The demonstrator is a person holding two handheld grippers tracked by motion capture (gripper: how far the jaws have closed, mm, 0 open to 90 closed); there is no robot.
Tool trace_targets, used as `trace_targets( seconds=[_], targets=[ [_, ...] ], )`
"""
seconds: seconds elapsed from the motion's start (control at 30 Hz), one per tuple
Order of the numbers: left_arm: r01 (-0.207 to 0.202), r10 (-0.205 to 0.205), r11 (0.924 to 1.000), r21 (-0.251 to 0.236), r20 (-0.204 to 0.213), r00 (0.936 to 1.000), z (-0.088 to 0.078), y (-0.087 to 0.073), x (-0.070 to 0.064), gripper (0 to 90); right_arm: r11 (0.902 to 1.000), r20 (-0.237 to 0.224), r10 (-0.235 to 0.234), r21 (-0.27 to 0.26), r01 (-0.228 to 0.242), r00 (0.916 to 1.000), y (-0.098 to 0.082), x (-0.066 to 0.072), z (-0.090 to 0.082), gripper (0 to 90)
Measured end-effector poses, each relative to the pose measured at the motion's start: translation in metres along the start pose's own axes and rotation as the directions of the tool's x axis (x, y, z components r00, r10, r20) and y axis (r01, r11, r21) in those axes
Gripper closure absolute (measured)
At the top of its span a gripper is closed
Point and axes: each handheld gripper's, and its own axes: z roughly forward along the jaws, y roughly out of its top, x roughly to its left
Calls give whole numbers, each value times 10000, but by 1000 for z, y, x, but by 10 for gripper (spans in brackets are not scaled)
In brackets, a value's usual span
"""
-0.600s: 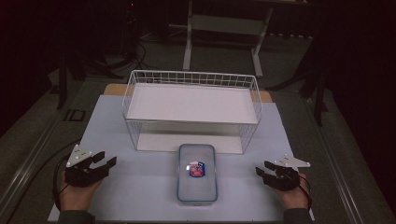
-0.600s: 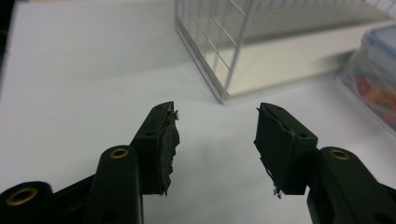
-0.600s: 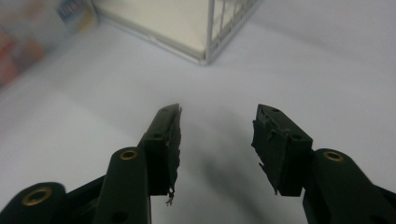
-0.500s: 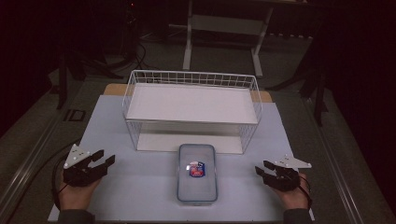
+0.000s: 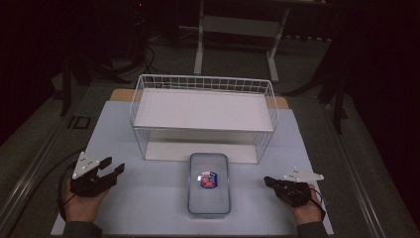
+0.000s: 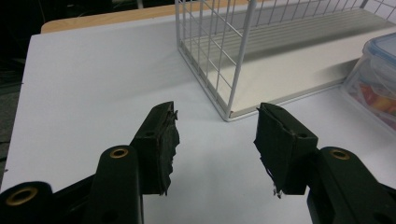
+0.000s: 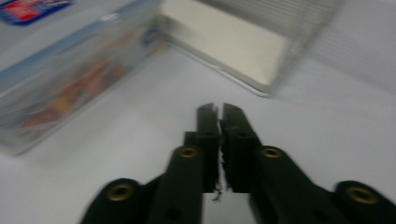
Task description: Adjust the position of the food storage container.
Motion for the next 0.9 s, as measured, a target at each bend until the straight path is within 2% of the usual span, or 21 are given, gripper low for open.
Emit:
trace_targets(
  seconds=[0.13, 0.27, 0.3, 0.33, 0.37, 0.4, 0.47, 0.5, 0.53, 0.6, 0.77, 0.9],
  targets=[
    [-137, 139, 9997, -181, 130, 9998, -1, 1, -2, 468, 9986, -577, -515, 88, 521, 9970, 7, 16, 6, 898],
    [-253, 254, 9996, -139, 77, 9996, -1, 1, -4, 467, 9915, -1125, -1225, 303, 1266, 9861, 11, 34, 16, 898],
    [-253, 254, 9996, -139, 77, 9996, -1, 1, -4, 467, 9915, -1125, -1225, 303, 1266, 9861, 11, 34, 16, 898],
    [-258, 259, 9996, -144, 88, 9996, -1, 1, -4, 467, 9863, -1387, -1515, 437, 1589, 9787, 13, 44, 21, 898],
    [-258, 259, 9996, -144, 88, 9996, -1, 1, -4, 466, 9863, -1387, -1515, 437, 1589, 9787, 13, 44, 21, 898],
    [-214, 216, 9995, -211, 130, 9997, -1, 1, -4, 463, 9819, -1630, -1740, 457, 1836, 9712, 15, 52, 26, 898],
    [-223, 227, 9994, -250, 121, 9997, -2, 2, -4, 463, 9799, -1948, -1822, 452, 1944, 9638, 17, 60, 30, 898],
    [-223, 227, 9994, -250, 121, 9997, -2, 2, -4, 463, 9799, -1948, -1822, 452, 1944, 9638, 17, 60, 30, 898],
    [-219, 223, 9994, -261, 135, 9997, -2, 2, -4, 463, 9756, -2159, -1983, 499, 2136, 9561, 18, 67, 34, 898],
    [-248, 251, 9994, -247, 138, 9996, -2, 2, -5, 464, 9718, -2333, -2104, 557, 2291, 9494, 19, 73, 37, 898],
    [-274, 277, 9994, -228, 143, 9995, -1, 2, -5, 465, 9660, -2516, -2197, 789, 2462, 9426, 18, 79, 43, 898],
    [-298, 302, 9993, -218, 162, 9994, -1, 2, -6, 465, 9586, -2938, -2442, 710, 2759, 9242, 20, 94, 49, 898]
  ],
)
